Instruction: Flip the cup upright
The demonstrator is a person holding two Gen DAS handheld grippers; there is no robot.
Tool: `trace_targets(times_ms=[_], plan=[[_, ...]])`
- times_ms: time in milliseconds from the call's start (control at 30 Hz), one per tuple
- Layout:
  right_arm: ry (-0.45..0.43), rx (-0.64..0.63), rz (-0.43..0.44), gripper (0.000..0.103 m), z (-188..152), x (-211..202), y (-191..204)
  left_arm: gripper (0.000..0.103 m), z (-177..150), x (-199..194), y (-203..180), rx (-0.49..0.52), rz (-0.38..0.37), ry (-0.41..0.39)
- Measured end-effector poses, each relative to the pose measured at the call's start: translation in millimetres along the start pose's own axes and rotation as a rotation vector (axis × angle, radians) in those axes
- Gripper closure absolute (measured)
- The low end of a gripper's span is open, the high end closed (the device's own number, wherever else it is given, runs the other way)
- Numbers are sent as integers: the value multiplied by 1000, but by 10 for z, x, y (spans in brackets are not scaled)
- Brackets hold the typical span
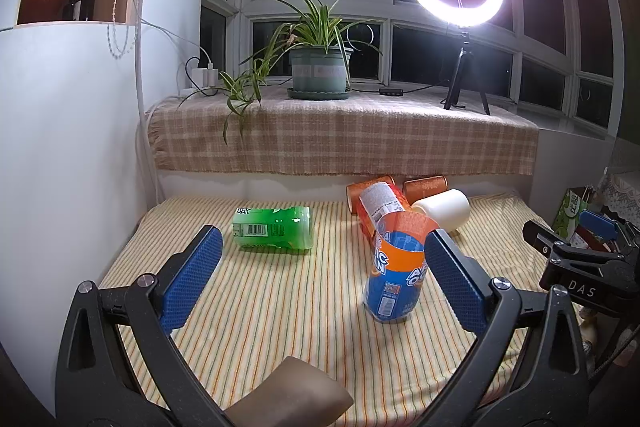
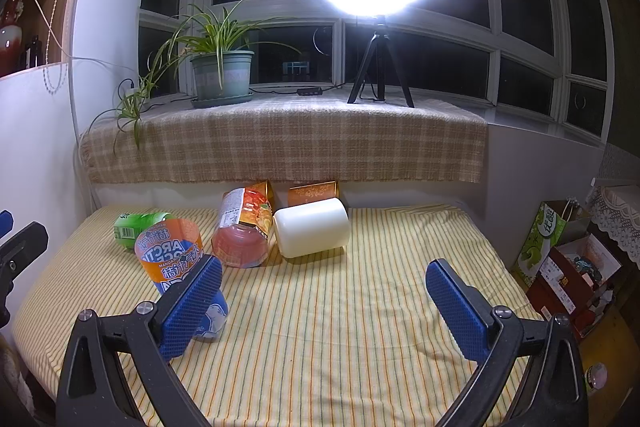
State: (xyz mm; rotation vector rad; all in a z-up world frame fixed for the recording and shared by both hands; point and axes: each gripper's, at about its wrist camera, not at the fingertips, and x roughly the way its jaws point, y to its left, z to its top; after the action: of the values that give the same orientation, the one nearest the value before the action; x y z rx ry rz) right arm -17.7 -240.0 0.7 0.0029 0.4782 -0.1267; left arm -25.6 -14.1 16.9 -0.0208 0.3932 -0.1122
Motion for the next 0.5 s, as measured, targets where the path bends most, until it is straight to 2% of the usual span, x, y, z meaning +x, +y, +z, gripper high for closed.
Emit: trace_targets(times_ms=[500], plan=[[-1,0,-2,0,6,-17,15,1,41,-14,21,4,15,-17]])
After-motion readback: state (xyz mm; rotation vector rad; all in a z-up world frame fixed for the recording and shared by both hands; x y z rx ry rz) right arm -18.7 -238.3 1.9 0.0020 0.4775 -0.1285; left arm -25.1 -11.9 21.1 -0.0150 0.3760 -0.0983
